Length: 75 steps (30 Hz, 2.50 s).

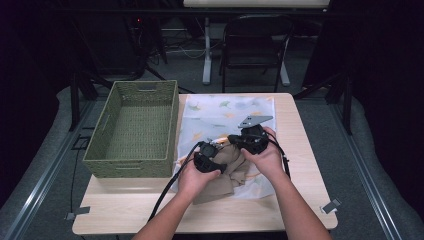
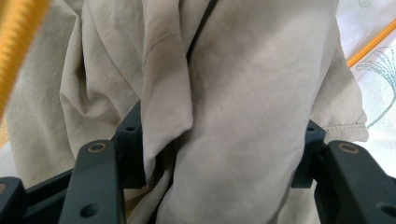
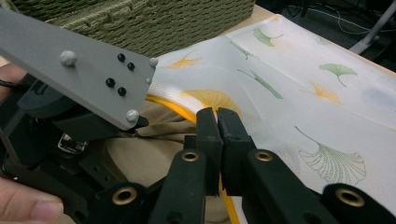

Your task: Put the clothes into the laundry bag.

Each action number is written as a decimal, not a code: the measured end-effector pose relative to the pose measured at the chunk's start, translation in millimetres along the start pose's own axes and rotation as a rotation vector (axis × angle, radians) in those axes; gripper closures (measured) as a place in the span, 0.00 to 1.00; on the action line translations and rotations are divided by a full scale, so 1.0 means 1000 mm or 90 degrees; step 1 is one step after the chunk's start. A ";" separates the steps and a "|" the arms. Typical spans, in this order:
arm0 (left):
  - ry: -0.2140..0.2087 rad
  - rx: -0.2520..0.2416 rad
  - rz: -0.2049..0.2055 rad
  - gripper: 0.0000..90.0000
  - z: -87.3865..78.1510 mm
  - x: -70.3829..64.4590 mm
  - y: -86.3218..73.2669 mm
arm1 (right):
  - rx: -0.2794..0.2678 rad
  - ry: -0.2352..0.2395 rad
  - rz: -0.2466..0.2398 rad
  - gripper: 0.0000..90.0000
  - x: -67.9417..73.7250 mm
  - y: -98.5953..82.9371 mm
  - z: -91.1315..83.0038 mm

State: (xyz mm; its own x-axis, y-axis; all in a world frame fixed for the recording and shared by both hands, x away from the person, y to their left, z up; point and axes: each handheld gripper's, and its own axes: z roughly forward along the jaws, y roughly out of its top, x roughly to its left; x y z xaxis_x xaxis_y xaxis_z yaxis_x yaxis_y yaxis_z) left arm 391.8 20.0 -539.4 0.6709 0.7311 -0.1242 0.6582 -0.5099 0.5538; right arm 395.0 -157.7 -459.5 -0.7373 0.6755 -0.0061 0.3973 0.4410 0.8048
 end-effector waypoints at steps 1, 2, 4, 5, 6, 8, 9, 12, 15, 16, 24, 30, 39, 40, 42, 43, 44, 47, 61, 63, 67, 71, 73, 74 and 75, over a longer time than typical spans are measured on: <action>0.002 -0.002 -0.001 0.45 0.000 0.000 0.000 | 0.000 0.001 0.000 0.98 0.000 0.000 0.000; 0.002 -0.002 0.003 0.44 0.000 0.000 0.000 | 0.000 0.001 0.000 0.98 0.000 0.000 0.000; -0.007 0.003 -0.008 0.45 0.001 0.001 0.000 | 0.001 0.000 0.000 0.98 0.000 0.000 0.000; -0.009 0.005 -0.014 0.45 0.001 0.001 0.000 | 0.002 0.001 -0.001 0.98 0.000 0.000 0.000; -0.011 0.005 -0.026 0.45 0.001 0.001 0.000 | 0.003 0.001 -0.001 0.98 0.000 0.000 0.000; -0.014 0.005 -0.035 0.44 0.001 0.001 0.000 | 0.001 0.001 0.000 0.98 0.000 -0.001 0.001; -0.013 0.002 -0.034 0.43 0.001 0.001 0.000 | 0.001 0.002 0.000 0.98 0.000 -0.001 0.001; -0.012 -0.006 -0.020 0.39 -0.001 -0.001 0.000 | 0.002 0.002 0.001 0.98 0.000 -0.001 0.001; -0.019 -0.021 -0.031 0.30 -0.006 -0.001 0.000 | 0.003 0.001 0.002 0.98 0.000 -0.002 0.002; -0.016 -0.031 -0.035 0.28 -0.009 -0.002 0.000 | 0.002 0.001 0.001 0.98 0.000 -0.002 0.002; -0.016 -0.041 -0.020 0.23 -0.031 -0.004 -0.006 | 0.003 0.001 0.002 0.98 -0.001 -0.002 0.002; -0.017 -0.037 -0.008 0.28 -0.039 0.000 -0.020 | 0.003 0.000 0.001 0.98 -0.001 -0.002 0.002; -0.016 -0.024 -0.015 0.41 -0.028 0.005 -0.035 | 0.004 0.000 0.001 0.98 0.000 -0.002 0.002; -0.027 -0.021 -0.020 0.43 -0.027 0.006 -0.036 | 0.004 0.000 0.001 0.98 0.000 -0.002 0.002; -0.030 -0.022 -0.020 0.45 -0.025 0.007 -0.037 | 0.004 0.000 0.000 0.98 0.001 -0.002 0.002; -0.030 -0.019 -0.018 0.46 -0.025 0.006 -0.038 | 0.005 0.001 0.000 0.98 0.001 -0.002 0.002; -0.030 -0.020 -0.017 0.47 -0.024 0.006 -0.039 | 0.006 0.001 -0.001 0.98 0.001 -0.002 0.001; -0.034 -0.026 -0.025 0.50 -0.022 0.005 -0.041 | 0.005 0.001 -0.001 0.98 0.001 -0.002 0.001; -0.038 -0.061 -0.041 0.65 -0.020 0.003 -0.048 | 0.007 0.005 -0.005 0.98 0.005 -0.001 0.003; -0.039 -0.061 -0.046 0.68 -0.021 0.002 -0.048 | 0.006 0.005 -0.007 0.98 0.005 -0.001 0.003; -0.034 -0.057 -0.048 0.71 -0.022 -0.001 -0.045 | 0.008 0.006 -0.008 0.98 0.006 -0.002 0.004; -0.027 -0.059 -0.048 0.73 -0.022 -0.004 -0.039 | 0.008 0.008 -0.007 0.98 0.006 -0.002 0.004; -0.026 -0.059 -0.048 0.74 -0.023 -0.005 -0.036 | 0.008 0.006 -0.008 0.98 0.007 -0.001 0.004; -0.026 -0.056 -0.042 0.74 -0.024 -0.005 -0.034 | 0.008 0.006 -0.009 0.98 0.006 -0.001 0.003; -0.024 -0.059 -0.044 0.75 -0.024 -0.005 -0.033 | 0.007 0.007 -0.009 0.98 0.006 -0.001 0.003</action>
State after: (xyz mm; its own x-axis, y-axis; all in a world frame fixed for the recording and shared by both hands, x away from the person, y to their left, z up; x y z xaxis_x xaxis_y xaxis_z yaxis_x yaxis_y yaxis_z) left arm 358.9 44.0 -537.0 0.6388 0.7444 -0.1944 0.6699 -0.4139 0.6164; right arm 391.6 -151.9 -462.1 -0.7483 0.6633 -0.0107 0.3935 0.4568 0.7978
